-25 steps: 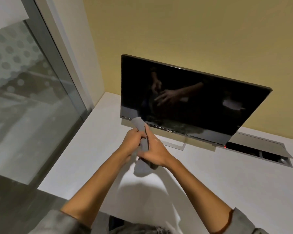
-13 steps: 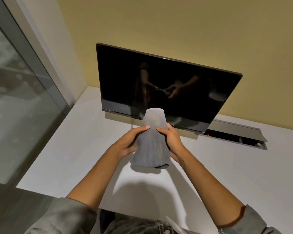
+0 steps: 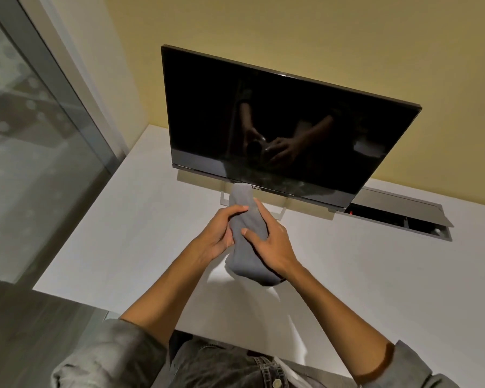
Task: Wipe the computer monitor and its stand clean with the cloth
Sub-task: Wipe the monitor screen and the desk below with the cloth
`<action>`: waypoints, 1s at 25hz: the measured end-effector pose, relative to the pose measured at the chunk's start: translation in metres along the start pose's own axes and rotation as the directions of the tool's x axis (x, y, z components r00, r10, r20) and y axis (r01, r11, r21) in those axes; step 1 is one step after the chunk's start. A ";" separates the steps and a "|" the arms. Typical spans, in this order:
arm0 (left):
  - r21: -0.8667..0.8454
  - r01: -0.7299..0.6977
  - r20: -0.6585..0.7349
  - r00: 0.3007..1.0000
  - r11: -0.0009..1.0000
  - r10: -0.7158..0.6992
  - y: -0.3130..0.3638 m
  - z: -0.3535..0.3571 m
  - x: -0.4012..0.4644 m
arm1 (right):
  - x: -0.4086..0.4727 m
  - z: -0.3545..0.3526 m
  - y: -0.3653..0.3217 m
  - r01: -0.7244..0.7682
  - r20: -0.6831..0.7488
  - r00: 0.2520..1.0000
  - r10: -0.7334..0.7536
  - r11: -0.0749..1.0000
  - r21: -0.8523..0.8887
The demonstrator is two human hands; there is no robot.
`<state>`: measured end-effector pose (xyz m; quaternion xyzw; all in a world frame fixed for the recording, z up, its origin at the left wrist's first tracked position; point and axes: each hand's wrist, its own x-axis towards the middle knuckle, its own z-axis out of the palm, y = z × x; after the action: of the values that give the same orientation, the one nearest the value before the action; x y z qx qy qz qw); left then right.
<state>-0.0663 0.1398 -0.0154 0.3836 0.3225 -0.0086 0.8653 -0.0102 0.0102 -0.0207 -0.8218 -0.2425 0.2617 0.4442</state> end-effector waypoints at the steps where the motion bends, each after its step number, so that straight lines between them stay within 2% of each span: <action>1: 0.020 -0.012 -0.008 1.000 1.000 0.012 0.002 -0.009 0.003 | 0.001 0.006 0.000 0.027 -0.037 0.999 -0.028 1.000 -0.016; 3: 0.300 -0.024 -0.128 0.990 0.954 0.065 0.004 -0.029 0.012 | 0.005 0.014 0.009 0.078 -0.031 0.996 -0.083 0.987 -0.142; 4: 0.488 -0.012 -0.193 0.974 0.873 0.122 0.005 -0.042 0.018 | 0.009 0.019 0.014 0.042 -0.019 0.999 -0.047 0.976 -0.212; 6: 0.797 0.037 -0.239 0.936 0.603 0.258 0.003 -0.073 0.027 | 0.017 0.030 0.029 -0.036 -0.021 0.999 0.030 0.908 -0.417; 8: 0.961 0.035 -0.137 0.923 0.276 0.359 -0.001 -0.112 0.037 | 0.023 0.042 0.040 -0.008 -0.002 1.000 0.009 0.767 -0.641; 10: 0.995 0.018 0.019 0.926 -0.094 0.377 -0.001 -0.142 0.047 | 0.028 0.054 0.048 -0.079 -0.049 0.997 0.063 0.689 -0.720; 11: 0.974 0.011 0.074 0.929 -0.228 0.363 -0.003 -0.153 0.053 | 0.031 0.058 0.051 -0.111 -0.094 0.994 0.061 0.664 -0.740; 12: 0.954 -0.002 0.116 0.924 -0.298 0.363 -0.004 -0.160 0.057 | 0.033 0.063 0.056 -0.121 -0.116 0.992 0.048 0.623 -0.773; 15: 0.918 -0.075 0.242 0.884 -0.389 0.400 -0.007 -0.171 0.078 | 0.043 0.078 0.065 -0.065 -0.091 0.995 -0.030 0.489 -0.870; 17: 0.897 -0.103 0.290 0.871 -0.430 0.396 -0.006 -0.173 0.090 | 0.051 0.081 0.066 -0.034 -0.060 0.997 -0.040 0.471 -0.881; 19: 0.879 -0.137 0.334 0.860 -0.457 0.386 -0.007 -0.170 0.102 | 0.064 0.083 0.061 -0.009 -0.029 0.999 -0.029 0.538 -0.843; 22: 0.864 -0.167 0.357 0.869 -0.476 0.344 -0.013 -0.174 0.115 | 0.095 0.088 0.035 -0.067 -0.073 0.997 0.023 0.728 -0.683; 23: 0.863 -0.172 0.362 0.866 -0.475 0.346 -0.015 -0.178 0.118 | 0.107 0.091 0.026 -0.098 -0.107 0.994 0.036 0.752 -0.652; 25: 0.868 -0.187 0.375 0.854 -0.460 0.361 -0.018 -0.185 0.123 | 0.128 0.100 0.012 -0.125 -0.151 0.988 0.025 0.700 -0.703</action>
<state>-0.0758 0.2791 -0.1888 0.9870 0.1045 -0.0163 0.1207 0.0228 0.1452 -0.1055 -0.9537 -0.2614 0.1123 0.0973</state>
